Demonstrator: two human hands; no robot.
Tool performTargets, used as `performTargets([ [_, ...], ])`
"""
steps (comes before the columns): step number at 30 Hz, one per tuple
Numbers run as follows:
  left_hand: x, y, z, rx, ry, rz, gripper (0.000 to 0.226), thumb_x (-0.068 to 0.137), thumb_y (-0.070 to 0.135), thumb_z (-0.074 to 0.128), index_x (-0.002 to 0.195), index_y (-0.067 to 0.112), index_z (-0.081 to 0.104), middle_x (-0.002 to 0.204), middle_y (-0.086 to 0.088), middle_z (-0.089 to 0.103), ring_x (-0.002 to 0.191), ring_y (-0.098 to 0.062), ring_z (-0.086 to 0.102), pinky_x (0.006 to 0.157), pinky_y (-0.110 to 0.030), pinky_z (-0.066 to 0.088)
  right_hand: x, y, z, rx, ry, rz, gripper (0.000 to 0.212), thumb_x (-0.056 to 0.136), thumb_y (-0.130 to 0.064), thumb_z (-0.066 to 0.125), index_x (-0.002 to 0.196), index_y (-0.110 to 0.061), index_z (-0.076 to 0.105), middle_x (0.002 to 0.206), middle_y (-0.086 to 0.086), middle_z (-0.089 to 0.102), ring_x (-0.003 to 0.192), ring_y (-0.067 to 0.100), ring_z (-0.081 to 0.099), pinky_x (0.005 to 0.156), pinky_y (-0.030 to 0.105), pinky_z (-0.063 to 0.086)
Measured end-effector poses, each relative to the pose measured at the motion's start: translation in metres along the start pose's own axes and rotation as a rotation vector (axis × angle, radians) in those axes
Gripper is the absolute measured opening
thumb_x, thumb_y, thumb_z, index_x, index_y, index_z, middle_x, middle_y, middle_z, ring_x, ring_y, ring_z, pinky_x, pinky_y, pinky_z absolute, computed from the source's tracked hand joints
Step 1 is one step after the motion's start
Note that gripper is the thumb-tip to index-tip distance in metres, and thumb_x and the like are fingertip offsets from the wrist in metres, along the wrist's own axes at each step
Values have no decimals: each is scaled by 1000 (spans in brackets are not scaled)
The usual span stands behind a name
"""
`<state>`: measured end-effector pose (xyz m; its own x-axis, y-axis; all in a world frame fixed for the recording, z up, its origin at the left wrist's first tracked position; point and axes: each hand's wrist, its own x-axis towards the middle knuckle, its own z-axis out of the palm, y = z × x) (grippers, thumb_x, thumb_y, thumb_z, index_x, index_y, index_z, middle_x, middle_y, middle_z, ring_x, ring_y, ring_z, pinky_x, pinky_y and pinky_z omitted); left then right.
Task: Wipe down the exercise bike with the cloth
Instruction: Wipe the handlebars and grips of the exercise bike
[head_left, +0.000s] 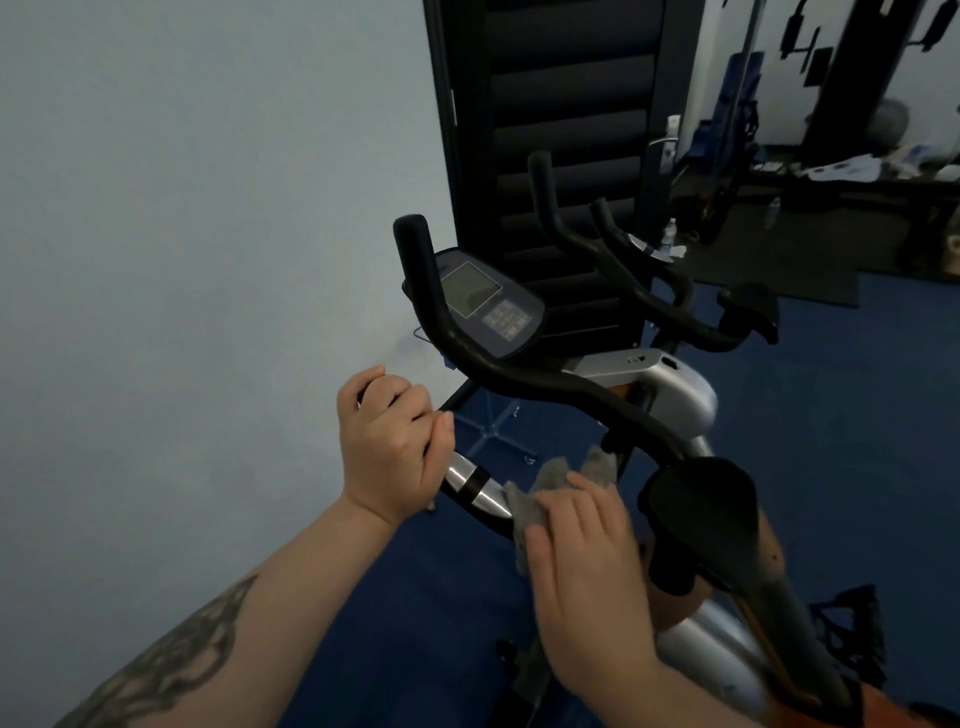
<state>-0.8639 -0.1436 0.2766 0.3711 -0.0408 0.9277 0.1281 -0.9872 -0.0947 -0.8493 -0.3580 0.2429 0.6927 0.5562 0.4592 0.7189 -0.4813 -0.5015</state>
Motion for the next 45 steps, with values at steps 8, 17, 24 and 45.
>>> performTargets([
  [8, 1, 2, -3, 37, -33, 10, 40, 91, 14, 43, 53, 10, 57, 62, 1, 58, 72, -19, 47, 91, -34, 33, 50, -39, -8, -164, -92, -110, 26, 68, -24, 85, 75, -15, 62, 63, -4, 57, 37, 12, 47, 31, 27, 40],
  [17, 22, -21, -24, -187, -215, -24, 22, 92, 10, 48, 100, 1, 67, 107, -11, 65, 101, -22, 59, 90, -29, 49, 41, -29, -13, -221, -170, -181, 15, 84, -23, 66, 75, -22, 54, 68, -5, 51, 50, 15, 48, 55, 30, 40],
  [24, 26, -38, -36, -179, -402, -30, 33, 98, 25, 40, 106, 8, 67, 98, -1, 69, 88, -18, 63, 80, -30, 48, 44, -37, 9, -104, -186, -131, 44, 100, -50, 14, 136, -33, 32, 114, -11, 51, 92, 12, 55, 77, 31, 44],
  [45, 17, -20, -30, -616, -365, -405, 36, 102, 29, 32, 125, 18, 58, 120, 11, 60, 112, 2, 55, 96, -13, 40, 71, -77, 25, -260, -60, -97, 27, 101, -38, 34, 114, -21, 50, 98, -4, 58, 78, 15, 59, 64, 29, 44],
])
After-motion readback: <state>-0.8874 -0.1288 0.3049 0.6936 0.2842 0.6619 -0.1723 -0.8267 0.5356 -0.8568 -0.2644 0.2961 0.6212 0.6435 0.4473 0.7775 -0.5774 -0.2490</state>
